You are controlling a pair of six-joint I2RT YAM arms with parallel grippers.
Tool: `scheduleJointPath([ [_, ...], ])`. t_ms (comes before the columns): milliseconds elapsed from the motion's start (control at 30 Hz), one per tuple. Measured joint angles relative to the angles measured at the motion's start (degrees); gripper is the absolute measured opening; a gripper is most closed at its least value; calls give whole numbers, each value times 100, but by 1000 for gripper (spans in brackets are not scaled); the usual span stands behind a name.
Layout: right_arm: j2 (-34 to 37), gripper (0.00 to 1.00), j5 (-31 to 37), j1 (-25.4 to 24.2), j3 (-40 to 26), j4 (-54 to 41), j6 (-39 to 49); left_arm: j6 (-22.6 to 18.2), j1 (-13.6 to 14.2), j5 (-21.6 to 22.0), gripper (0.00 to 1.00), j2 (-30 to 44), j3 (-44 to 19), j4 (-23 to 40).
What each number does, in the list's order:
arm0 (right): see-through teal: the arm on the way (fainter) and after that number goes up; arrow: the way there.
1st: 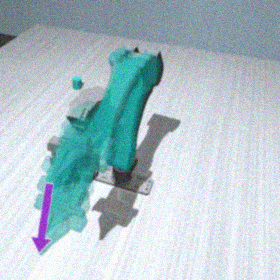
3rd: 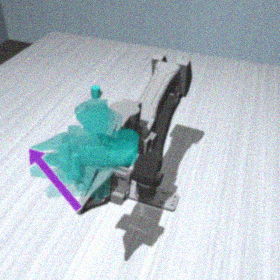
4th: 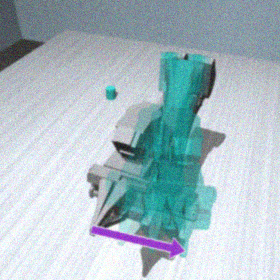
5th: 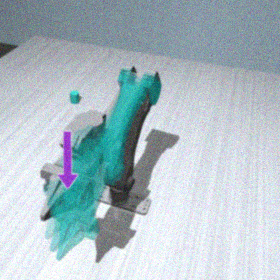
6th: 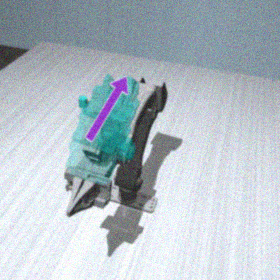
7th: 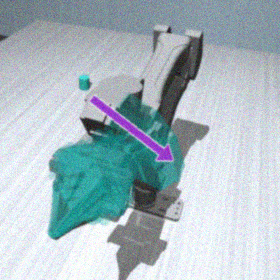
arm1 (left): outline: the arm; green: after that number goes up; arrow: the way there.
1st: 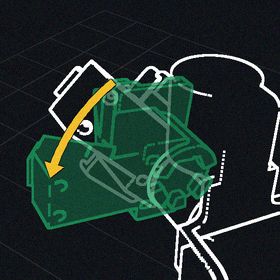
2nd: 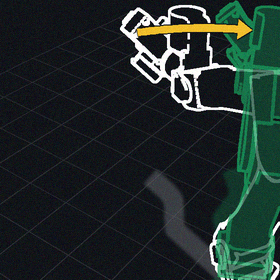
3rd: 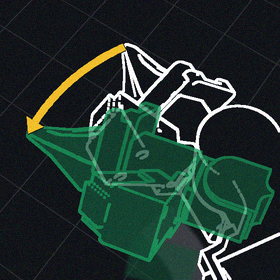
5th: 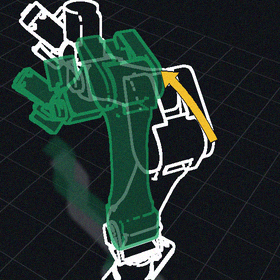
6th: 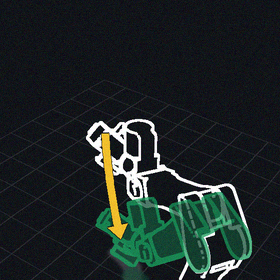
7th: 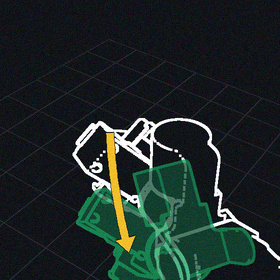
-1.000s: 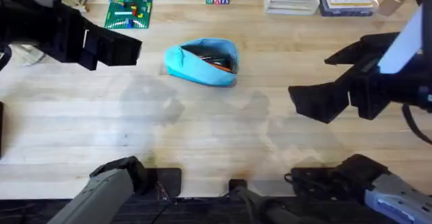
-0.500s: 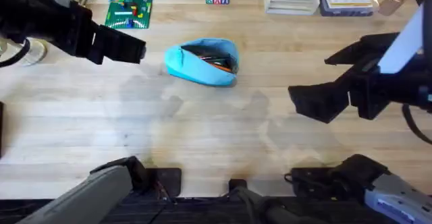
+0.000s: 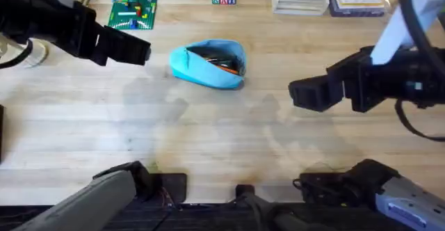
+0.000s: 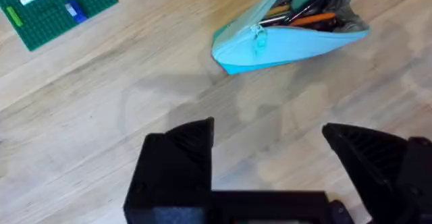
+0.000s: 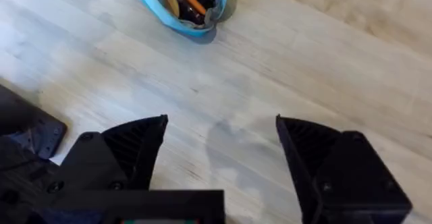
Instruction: Unzip the bag, pick up the pens from the table one at a time and place them inside, then zip the bag closed.
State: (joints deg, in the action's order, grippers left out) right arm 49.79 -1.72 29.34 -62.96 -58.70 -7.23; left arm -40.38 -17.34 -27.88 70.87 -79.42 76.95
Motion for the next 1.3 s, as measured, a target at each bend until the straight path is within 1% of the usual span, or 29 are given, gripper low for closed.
scheduleJointPath([
  [100,164,970,0,46,0,52,-271,0,0,0,994,0,0,0],
  [533,791,969,-1,640,0,756,-1045,0,-2,67,993,0,0,0],
  [667,923,972,0,813,0,977,-1176,1,-2,68,993,1,0,0],
  [933,1241,977,0,1346,0,1570,-1391,0,-2,75,993,0,0,0],
  [1033,1413,979,0,1501,0,1734,-1518,0,-2,143,993,0,0,0],
  [1100,1524,995,-2,1573,0,1817,-1568,1,-2,200,993,0,0,0],
  [1300,1645,997,0,1631,0,1923,-1648,0,-1,223,994,0,0,0],
])
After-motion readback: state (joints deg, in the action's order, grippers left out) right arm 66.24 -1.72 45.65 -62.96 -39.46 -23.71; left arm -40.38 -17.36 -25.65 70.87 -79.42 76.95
